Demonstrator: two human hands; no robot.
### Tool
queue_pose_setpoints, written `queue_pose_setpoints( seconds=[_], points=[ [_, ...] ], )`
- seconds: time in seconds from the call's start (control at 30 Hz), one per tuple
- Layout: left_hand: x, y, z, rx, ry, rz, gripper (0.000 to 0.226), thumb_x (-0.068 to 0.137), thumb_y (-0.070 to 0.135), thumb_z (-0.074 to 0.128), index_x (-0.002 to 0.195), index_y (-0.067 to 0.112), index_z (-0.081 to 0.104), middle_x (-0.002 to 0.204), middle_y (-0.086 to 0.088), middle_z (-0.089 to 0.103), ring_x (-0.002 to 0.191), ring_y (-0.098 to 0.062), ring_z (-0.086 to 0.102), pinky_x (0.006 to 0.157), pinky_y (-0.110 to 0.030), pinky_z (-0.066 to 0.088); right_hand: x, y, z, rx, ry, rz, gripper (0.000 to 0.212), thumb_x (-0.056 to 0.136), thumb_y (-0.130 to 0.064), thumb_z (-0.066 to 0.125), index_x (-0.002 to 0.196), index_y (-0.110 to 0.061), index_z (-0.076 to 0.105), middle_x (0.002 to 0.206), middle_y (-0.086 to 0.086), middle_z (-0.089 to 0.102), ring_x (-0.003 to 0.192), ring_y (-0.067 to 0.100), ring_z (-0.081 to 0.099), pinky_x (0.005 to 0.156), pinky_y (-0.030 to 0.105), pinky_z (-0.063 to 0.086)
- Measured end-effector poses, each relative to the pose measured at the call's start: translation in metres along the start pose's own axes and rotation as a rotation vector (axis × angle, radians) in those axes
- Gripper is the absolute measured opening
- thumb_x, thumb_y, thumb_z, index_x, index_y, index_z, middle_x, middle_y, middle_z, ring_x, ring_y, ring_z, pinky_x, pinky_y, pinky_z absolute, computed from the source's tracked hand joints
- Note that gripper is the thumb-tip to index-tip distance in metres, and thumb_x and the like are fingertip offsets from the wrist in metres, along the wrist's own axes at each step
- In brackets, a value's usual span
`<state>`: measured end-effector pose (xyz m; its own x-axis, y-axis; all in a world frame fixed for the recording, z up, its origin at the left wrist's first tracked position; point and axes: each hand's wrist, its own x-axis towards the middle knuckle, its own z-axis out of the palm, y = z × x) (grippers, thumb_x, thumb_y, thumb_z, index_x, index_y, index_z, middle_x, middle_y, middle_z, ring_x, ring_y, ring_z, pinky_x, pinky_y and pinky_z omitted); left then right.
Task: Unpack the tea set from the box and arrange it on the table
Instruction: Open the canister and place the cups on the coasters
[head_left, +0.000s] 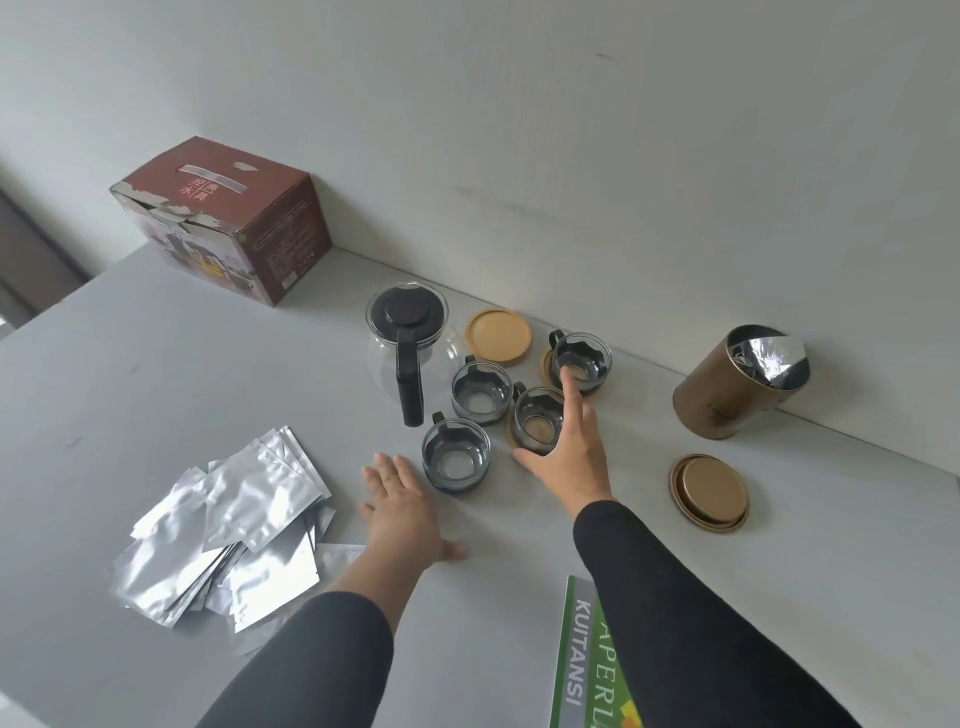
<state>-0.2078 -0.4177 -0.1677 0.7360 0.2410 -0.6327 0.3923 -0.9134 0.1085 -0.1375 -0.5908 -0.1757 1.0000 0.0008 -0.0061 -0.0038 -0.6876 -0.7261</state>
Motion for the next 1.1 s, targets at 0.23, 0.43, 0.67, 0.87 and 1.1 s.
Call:
queue_pose_setpoints(
  seconds=[0.23,0.43,0.67,0.87,1.1],
  points=[
    [0.001,-0.001,0.002,-0.01,-0.002,-0.001,0.138,0.068,0.057,0.075,0.145,-0.003,-0.022,0.154,-0.02,-0.026,0.145,-0.037,-0.017,0.118,-0.046,0.013,-0.004,0.006,-0.004,-0.094,0.012,0.006,0.114,0.067,-0.023,0.083,0.149,-0.034,0.004,0.122,0.009,0.048,0.111,0.026,0.053,0.094,0.029,0.042],
    [0.001,-0.002,0.004,-0.014,0.012,0.006,0.138,0.067,0.057,0.075,0.146,-0.002,-0.021,0.154,-0.021,-0.024,0.145,-0.037,-0.016,0.117,-0.047,0.014,-0.016,0.015,-0.018,-0.167,0.012,0.018,0.114,0.068,-0.028,0.082,0.149,-0.035,0.002,0.116,0.009,0.049,0.106,0.025,0.055,0.091,0.031,0.045],
    [0.001,-0.002,0.003,-0.013,0.014,0.012,0.137,0.068,0.057,0.075,0.146,-0.002,-0.021,0.154,-0.02,-0.024,0.145,-0.037,-0.015,0.118,-0.047,0.015,-0.029,0.015,-0.034,-0.115,-0.067,0.043,0.115,0.068,-0.029,0.082,0.148,-0.039,0.001,0.123,0.007,0.046,0.113,0.023,0.051,0.094,0.026,0.04],
    [0.006,-0.021,0.003,0.027,0.038,0.128,0.138,0.065,0.066,0.071,0.147,0.001,-0.019,0.155,-0.017,-0.024,0.145,-0.035,-0.017,0.119,-0.046,0.012,-0.033,-0.011,-0.045,-0.172,0.055,-0.076,0.088,0.078,-0.035,0.069,0.148,-0.03,0.015,0.125,0.005,0.045,0.113,0.021,0.05,0.09,0.028,0.043],
    [0.037,-0.042,-0.033,0.158,0.018,0.279,0.146,0.056,0.064,0.078,0.148,-0.001,-0.015,0.156,-0.015,-0.019,0.146,-0.034,-0.014,0.119,-0.043,0.019,0.008,-0.073,-0.037,-0.281,0.26,-0.273,0.061,0.076,-0.037,0.06,0.13,-0.011,0.045,0.115,0.007,0.052,0.106,0.024,0.051,0.086,0.039,0.051]
  ],
)
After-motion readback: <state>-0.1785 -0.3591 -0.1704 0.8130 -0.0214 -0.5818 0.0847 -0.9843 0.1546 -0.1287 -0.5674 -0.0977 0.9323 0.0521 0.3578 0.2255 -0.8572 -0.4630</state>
